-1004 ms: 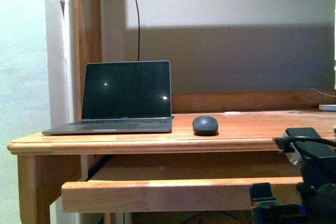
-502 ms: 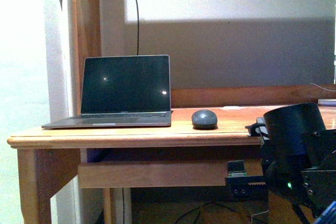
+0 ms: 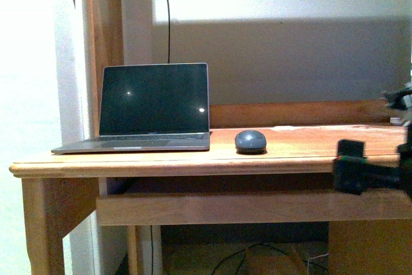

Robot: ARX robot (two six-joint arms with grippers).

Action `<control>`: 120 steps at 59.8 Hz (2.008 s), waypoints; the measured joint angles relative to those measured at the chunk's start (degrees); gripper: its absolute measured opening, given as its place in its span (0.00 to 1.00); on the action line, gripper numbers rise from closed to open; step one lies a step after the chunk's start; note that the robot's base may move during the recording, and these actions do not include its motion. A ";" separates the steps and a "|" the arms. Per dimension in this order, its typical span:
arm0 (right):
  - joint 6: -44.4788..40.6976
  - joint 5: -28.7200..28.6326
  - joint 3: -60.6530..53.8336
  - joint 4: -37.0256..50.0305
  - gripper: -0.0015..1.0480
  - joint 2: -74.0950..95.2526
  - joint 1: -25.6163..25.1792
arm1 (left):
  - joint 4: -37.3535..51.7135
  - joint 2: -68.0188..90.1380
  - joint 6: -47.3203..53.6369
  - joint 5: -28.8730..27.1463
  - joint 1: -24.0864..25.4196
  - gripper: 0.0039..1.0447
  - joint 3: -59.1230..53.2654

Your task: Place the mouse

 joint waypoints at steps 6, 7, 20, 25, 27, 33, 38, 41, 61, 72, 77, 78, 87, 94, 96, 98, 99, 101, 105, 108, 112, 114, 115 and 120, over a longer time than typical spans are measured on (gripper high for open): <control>1.11 -1.81 -5.79 0.17 0.93 -7.80 -2.73 | 0.00 0.00 0.00 0.00 0.00 0.93 0.00; 1.29 -2.23 -7.10 0.48 0.93 -9.35 -3.39 | 0.00 0.00 0.00 0.00 0.00 0.93 0.00; 5.51 -6.08 -21.05 0.02 0.93 -27.06 -10.36 | 0.00 0.00 0.00 0.02 0.00 0.93 0.00; 7.26 -7.34 -26.08 -2.40 0.93 -34.64 -11.43 | 0.00 0.00 0.00 0.00 0.00 0.93 0.00; 7.43 -7.78 -27.89 -4.02 0.93 -37.68 -11.28 | 0.00 0.00 0.00 0.00 0.00 0.93 0.00; 6.73 -8.26 -33.22 -8.76 0.93 -47.50 -9.16 | 0.00 0.00 0.00 0.00 0.00 0.93 0.00; 6.56 -8.33 -35.04 -15.10 0.93 -55.69 -6.71 | 0.00 0.00 0.00 0.00 0.00 0.93 0.00; 6.40 -7.39 -35.47 -18.47 0.93 -60.08 -4.74 | 0.00 0.00 0.00 0.00 0.00 0.93 0.00; -11.19 -6.01 -39.82 -29.88 0.48 -75.58 -3.69 | 0.00 0.00 0.00 0.00 0.00 0.93 0.00; -12.46 -13.75 -41.86 -31.61 0.18 -81.00 -9.68 | 0.00 0.00 0.00 0.00 0.02 0.93 0.00; -12.70 -17.44 -43.15 -31.74 0.03 -81.83 -15.10 | 0.00 0.00 0.00 0.02 0.02 0.93 0.00; -12.72 -17.46 -43.23 -31.74 0.02 -81.92 -15.34 | 0.00 0.00 0.00 -0.02 0.02 0.93 0.00; -12.87 -18.12 -44.33 -31.65 0.03 -82.95 -15.98 | 0.00 0.00 0.00 0.00 0.02 0.93 0.00; -12.87 -18.12 -45.00 -31.43 0.03 -83.54 -16.06 | 0.00 0.00 0.00 0.02 0.02 0.93 0.00; -12.87 -18.10 -45.24 -31.39 0.03 -83.71 -16.06 | 0.00 0.00 0.00 0.02 0.02 0.93 0.00; -12.87 -18.10 -45.55 -31.39 0.03 -83.89 -16.09 | 0.00 0.00 0.00 0.00 0.02 0.93 0.00; -12.87 -18.10 -45.59 -31.39 0.03 -83.91 -16.09 | 0.00 0.00 0.00 0.00 0.02 0.93 0.00; -12.87 -18.12 -45.77 -31.36 0.03 -84.00 -16.09 | 0.00 0.00 0.00 0.00 0.02 0.93 0.00; -12.87 -18.12 -46.29 -31.26 0.03 -84.61 -16.09 | 0.00 0.00 0.00 0.00 0.02 0.93 0.00; -12.87 -18.12 -47.45 -31.12 0.03 -85.79 -16.09 | 0.00 0.00 0.00 0.00 0.02 0.93 0.00; -12.87 -18.16 -47.71 -31.08 0.03 -86.23 -16.13 | 0.00 0.00 0.02 0.02 0.02 0.93 0.00; -12.87 -18.16 -47.71 -31.08 0.03 -86.27 -16.13 | 0.00 0.00 0.02 0.02 0.02 0.93 0.00; -12.87 -18.16 -47.71 -31.08 0.03 -86.31 -16.13 | 0.00 0.00 0.02 0.02 0.02 0.93 0.00; -12.87 -18.25 -47.71 -31.06 0.03 -86.44 -16.13 | 0.00 0.00 0.02 0.02 0.02 0.93 0.00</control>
